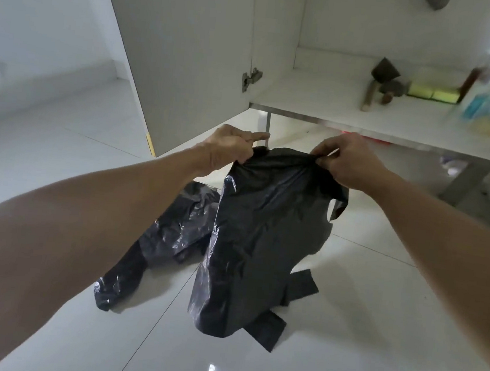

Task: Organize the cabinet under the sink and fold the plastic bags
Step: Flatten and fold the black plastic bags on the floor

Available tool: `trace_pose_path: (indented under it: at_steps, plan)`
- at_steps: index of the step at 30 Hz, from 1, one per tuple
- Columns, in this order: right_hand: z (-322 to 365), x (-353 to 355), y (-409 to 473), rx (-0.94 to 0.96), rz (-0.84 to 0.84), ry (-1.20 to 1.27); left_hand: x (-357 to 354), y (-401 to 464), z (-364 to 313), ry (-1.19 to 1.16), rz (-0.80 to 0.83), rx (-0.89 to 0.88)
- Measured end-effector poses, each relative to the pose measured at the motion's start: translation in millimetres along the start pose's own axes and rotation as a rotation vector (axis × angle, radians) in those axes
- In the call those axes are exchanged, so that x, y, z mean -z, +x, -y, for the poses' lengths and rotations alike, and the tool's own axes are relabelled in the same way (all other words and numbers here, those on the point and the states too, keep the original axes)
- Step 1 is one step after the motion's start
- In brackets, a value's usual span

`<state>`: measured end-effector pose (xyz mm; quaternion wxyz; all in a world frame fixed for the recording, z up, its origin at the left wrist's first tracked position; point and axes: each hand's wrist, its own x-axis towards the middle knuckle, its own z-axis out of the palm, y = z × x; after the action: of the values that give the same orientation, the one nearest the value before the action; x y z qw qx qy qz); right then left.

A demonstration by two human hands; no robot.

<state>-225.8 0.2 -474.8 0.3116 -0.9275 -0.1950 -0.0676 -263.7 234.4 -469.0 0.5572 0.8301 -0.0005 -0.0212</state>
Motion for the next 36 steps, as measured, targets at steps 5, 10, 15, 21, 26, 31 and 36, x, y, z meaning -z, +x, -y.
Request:
trace_pose_path:
  at_steps: [5, 10, 15, 21, 26, 31, 36]
  plan:
    - [-17, 25, -7, -0.050, -0.127, 0.011, -24, -4, -24, 0.083, 0.047, -0.053]
    - [-47, 44, -7, -0.097, -0.328, -0.252, -37, 9, -14, 0.352, 0.070, -0.197]
    - [-71, 51, -13, -0.138, -0.444, -0.222, -45, 15, -1, 0.831, 0.088, -0.215]
    - [-66, 40, -17, -0.189, -0.371, -0.094, -26, 23, 2, 1.160, 0.062, -0.060]
    - [-69, 23, -8, -0.235, -0.405, -0.044, -5, 17, 17, 1.285, 0.125, 0.035]
    - [-76, 25, -1, -0.329, -0.556, -0.042, 7, 12, 28, 1.222, 0.154, 0.106]
    - [-80, 37, -1, -0.336, -0.678, -0.040, 15, 16, 32, 1.208, 0.096, 0.067]
